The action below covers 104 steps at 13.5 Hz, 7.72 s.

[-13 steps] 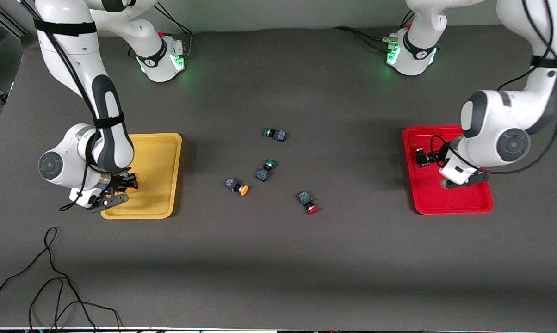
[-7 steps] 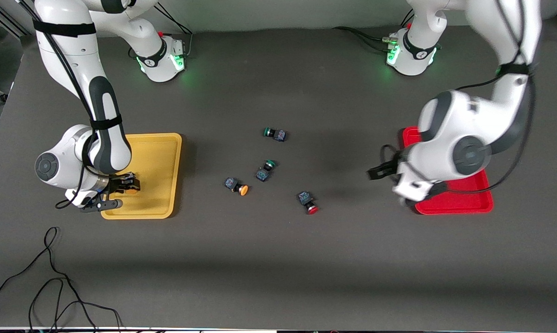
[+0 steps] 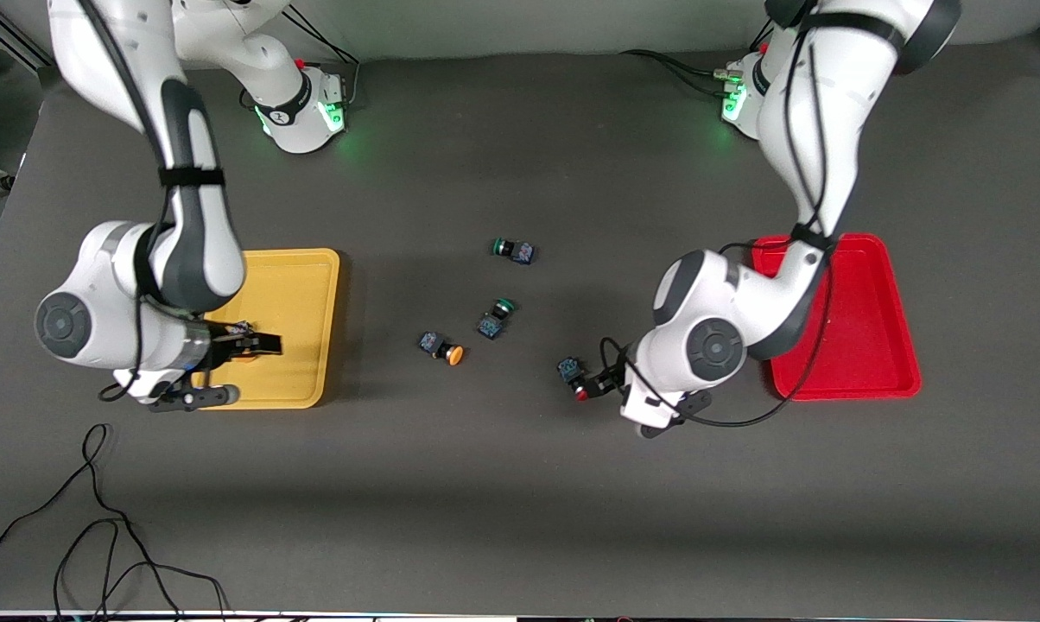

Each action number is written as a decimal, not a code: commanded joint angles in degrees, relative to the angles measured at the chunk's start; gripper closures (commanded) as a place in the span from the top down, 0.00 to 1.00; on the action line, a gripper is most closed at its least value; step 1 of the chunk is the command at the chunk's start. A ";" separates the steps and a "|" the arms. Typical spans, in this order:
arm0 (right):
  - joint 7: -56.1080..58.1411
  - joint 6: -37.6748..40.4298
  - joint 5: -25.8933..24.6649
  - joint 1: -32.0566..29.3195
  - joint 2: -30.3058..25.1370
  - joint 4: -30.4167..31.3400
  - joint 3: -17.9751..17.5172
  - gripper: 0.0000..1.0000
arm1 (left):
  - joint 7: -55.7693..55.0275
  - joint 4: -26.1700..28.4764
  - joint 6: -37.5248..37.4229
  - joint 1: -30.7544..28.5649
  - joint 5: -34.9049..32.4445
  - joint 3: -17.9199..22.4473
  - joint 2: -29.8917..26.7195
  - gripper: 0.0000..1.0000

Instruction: Place red and yellow buttons in trays

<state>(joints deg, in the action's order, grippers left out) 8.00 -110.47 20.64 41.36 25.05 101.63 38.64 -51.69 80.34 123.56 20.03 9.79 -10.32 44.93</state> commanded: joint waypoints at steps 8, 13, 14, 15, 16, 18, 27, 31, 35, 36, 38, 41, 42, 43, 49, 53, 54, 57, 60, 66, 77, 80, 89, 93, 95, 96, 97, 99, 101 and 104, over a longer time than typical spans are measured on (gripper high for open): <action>12.52 -6.94 -0.51 17.88 2.46 -2.40 -0.41 1.00 | -7.46 -2.64 11.27 6.42 -4.16 0.83 7.72 0.10; 26.44 -22.13 3.52 18.05 7.11 2.51 -2.86 1.00 | -7.73 -2.56 2.06 5.90 -6.26 1.53 3.87 0.00; 27.32 -25.12 3.88 18.14 8.43 3.04 -3.83 1.00 | -7.55 -2.64 -3.79 5.81 -10.19 2.40 1.06 0.00; 28.46 -27.41 4.06 18.05 10.18 3.05 -4.79 1.00 | -6.50 -2.73 -10.29 4.85 -12.75 2.93 -1.75 0.00; 28.56 -30.22 4.06 18.05 11.50 3.22 -5.50 1.00 | -2.58 -2.03 -15.32 2.58 -13.21 2.77 -4.74 0.00; 28.56 -36.80 4.58 18.05 14.23 4.97 -7.78 1.00 | 7.79 6.53 -17.66 -2.77 -13.22 2.68 -13.68 0.00; 28.56 -40.35 9.77 17.53 15.30 7.00 -10.61 0.64 | 53.51 43.64 4.34 -30.64 -19.71 3.47 -30.43 0.00; 27.77 -37.73 9.95 17.09 14.25 6.66 -10.52 0.02 | 56.70 46.58 14.60 -33.91 -19.99 3.55 -26.22 0.00; 23.66 -24.93 9.69 14.28 7.76 4.03 -9.12 0.02 | 56.61 46.05 13.99 -34.18 -19.99 3.47 -26.04 0.15; 20.77 -19.93 9.08 14.88 6.26 2.62 -6.50 0.02 | 56.09 45.79 13.81 -34.18 -19.99 3.47 -26.30 0.81; 11.82 -9.20 8.81 15.59 4.32 -1.24 -1.75 0.02 | 56.87 45.09 12.51 -34.27 -19.99 3.47 -27.44 1.00; 3.36 1.54 2.94 15.68 1.77 -5.03 4.06 0.02 | 57.05 39.30 2.34 -33.92 -19.90 3.20 -30.41 1.00; 1.51 2.53 1.70 15.68 0.63 -4.60 5.81 0.02 | 56.79 37.54 -1.70 -33.57 -19.90 2.94 -32.87 1.00; 1.75 3.49 1.51 15.51 -0.16 -3.21 8.35 0.02 | 56.70 36.22 -4.62 -33.56 -19.38 2.77 -35.85 1.00; 7.43 -6.20 2.65 14.28 -0.44 14.34 16.47 0.02 | 55.65 28.31 -22.64 -31.90 -15.25 -0.66 -49.76 1.00; 15.54 -13.63 12.30 13.13 6.14 19.13 15.76 0.02 | 56.34 27.60 -22.66 -31.19 -11.13 -0.75 -52.31 1.00; 16.42 -13.98 13.63 13.13 8.33 18.96 15.59 0.02 | 56.61 26.90 -22.92 -30.93 -10.24 -0.66 -52.32 1.00; 17.93 -14.42 17.07 13.13 10.72 18.70 14.18 0.02 | 55.47 26.80 -24.33 -22.01 -11.02 5.71 -53.02 1.00; 17.66 -14.17 18.30 13.04 11.52 17.82 14.18 1.00 | 54.60 24.88 -26.35 -16.60 -13.56 11.55 -52.58 1.00; 16.61 -4.70 15.05 14.10 6.07 11.16 19.70 1.00 | 51.88 24.78 -27.84 -16.25 -15.77 10.94 -52.76 1.00; 4.31 23.28 3.36 14.10 5.19 -16.19 24.73 1.00 | 47.30 22.14 -28.72 -16.42 -15.94 6.54 -49.50 1.00; -5.33 23.63 -2.77 13.23 -1.29 -16.46 20.36 1.00 | 48.52 20.65 -30.48 -16.86 -15.51 8.82 -49.68 1.00; -13.80 23.63 -19.05 -36.56 -18.79 -11.90 -34.99 1.00 | 52.04 20.30 -29.87 -16.78 -15.33 10.41 -49.68 1.00; -13.28 22.84 -19.41 -44.43 -23.10 -8.99 -39.87 1.00 | 52.66 18.89 -29.61 -16.69 -15.68 10.41 -49.15 1.00; -13.01 22.93 -19.41 -44.79 -23.72 -8.82 -39.35 1.00 | 52.75 18.37 -29.52 -16.78 -15.77 10.41 -48.71 1.00; -12.32 22.93 -19.41 -44.79 -24.16 -8.90 -39.08 1.00 | 52.75 18.19 -29.61 -16.78 -15.77 10.41 -48.54 1.00; -11.53 22.93 -19.84 -44.79 -24.08 -8.90 -38.99 1.00 | 52.75 18.19 -29.61 -16.78 -15.77 10.41 -48.54 1.00; -11.43 22.84 -21.94 -44.44 -23.29 -9.43 -38.99 1.00 | 52.66 17.84 -29.52 -16.69 -15.85 10.41 -48.45 1.00; -11.52 22.84 -22.39 -44.09 -23.29 -9.69 -39.08 1.00 | 52.75 17.49 -29.52 -16.78 -15.86 10.50 -48.01 1.00; -11.52 23.10 -22.31 -44.09 -23.46 -9.70 -39.08 1.00 | 52.83 17.22 -29.43 -17.21 -15.94 10.59 -47.48 1.00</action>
<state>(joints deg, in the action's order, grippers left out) -4.06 -86.85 -0.38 -2.89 2.50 91.30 -0.26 0.26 99.60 94.59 2.89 -5.47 -0.05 -3.83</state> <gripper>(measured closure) 0.000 0.000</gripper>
